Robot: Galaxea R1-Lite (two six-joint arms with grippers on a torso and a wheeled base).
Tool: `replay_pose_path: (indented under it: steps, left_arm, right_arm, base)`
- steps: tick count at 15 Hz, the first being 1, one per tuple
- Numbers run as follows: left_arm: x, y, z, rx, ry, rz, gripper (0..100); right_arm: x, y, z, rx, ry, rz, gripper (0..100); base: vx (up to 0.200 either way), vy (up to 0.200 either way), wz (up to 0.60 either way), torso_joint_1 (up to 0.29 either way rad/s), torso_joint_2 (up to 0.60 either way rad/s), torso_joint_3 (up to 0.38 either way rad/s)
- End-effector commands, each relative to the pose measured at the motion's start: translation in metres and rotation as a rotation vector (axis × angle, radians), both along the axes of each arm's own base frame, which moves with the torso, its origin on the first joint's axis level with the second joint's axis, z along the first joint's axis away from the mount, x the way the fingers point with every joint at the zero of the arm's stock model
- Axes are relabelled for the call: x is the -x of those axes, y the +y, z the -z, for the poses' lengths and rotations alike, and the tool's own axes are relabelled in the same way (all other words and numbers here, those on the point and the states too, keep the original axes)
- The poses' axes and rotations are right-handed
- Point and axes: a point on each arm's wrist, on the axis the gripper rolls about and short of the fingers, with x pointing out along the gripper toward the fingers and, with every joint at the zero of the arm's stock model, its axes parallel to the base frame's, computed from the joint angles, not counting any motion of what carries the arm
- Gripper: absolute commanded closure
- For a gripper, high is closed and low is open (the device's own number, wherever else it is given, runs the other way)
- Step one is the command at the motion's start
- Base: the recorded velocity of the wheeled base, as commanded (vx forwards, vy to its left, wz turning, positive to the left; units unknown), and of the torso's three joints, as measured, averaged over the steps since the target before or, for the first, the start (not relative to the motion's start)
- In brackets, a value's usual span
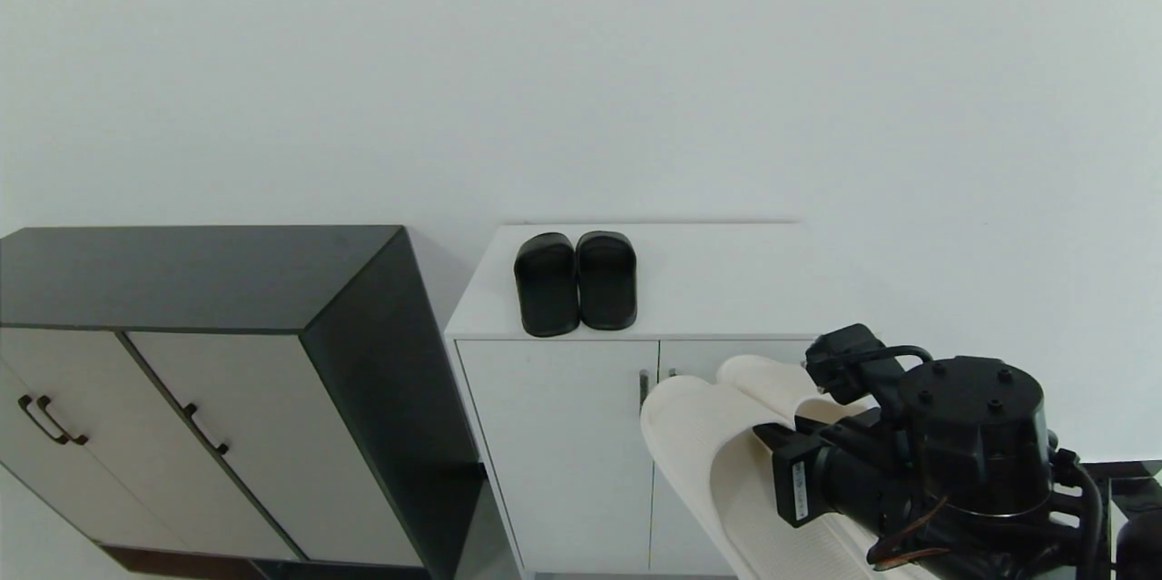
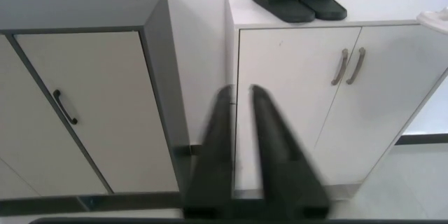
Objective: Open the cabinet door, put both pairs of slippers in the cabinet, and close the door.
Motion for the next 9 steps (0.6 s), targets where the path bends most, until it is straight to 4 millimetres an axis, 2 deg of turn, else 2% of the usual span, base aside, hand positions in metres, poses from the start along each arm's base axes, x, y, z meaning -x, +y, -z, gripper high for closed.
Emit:
replay_pose_path:
  steps: [1, 9]
  left_arm:
    - [0.0, 0.0, 0.0, -0.002, 0.0, 0.0, 0]
    - [0.0001, 0.0, -0.0004, -0.006, -0.002, 0.002, 0]
  right_arm:
    - [-0.0002, 0.0008, 0.0039, 0.01, 0.009, -0.001, 100]
    - [0.0016, 0.0001, 0.0056, 0.017, 0.014, -0.004, 100]
  base:
    - [0.0, 0.0, 0.0, -0.149, 0.35, 0.178]
    - [0.0, 0.0, 0.0, -0.174, 0.4, 0.219]
